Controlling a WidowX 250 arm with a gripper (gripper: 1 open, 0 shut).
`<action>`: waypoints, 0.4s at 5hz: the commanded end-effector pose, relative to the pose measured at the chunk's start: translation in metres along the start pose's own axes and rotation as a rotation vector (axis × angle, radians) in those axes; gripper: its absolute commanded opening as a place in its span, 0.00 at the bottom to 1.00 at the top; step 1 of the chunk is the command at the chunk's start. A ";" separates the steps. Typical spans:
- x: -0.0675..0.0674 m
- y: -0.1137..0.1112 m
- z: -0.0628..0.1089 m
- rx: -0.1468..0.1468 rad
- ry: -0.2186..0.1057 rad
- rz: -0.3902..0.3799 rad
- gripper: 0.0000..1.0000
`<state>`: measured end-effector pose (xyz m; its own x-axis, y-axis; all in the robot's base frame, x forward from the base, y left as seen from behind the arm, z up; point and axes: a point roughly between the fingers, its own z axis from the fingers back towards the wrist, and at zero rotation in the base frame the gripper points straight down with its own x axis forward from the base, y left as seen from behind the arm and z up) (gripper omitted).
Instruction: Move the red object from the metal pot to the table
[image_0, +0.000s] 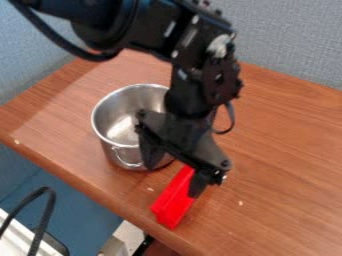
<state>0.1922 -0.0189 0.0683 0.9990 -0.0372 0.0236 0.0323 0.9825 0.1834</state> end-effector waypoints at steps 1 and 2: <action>-0.001 0.009 -0.020 -0.016 -0.006 -0.041 1.00; -0.005 0.014 -0.036 -0.026 -0.006 -0.079 1.00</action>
<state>0.1928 -0.0054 0.0434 0.9900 -0.1351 0.0410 0.1272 0.9797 0.1550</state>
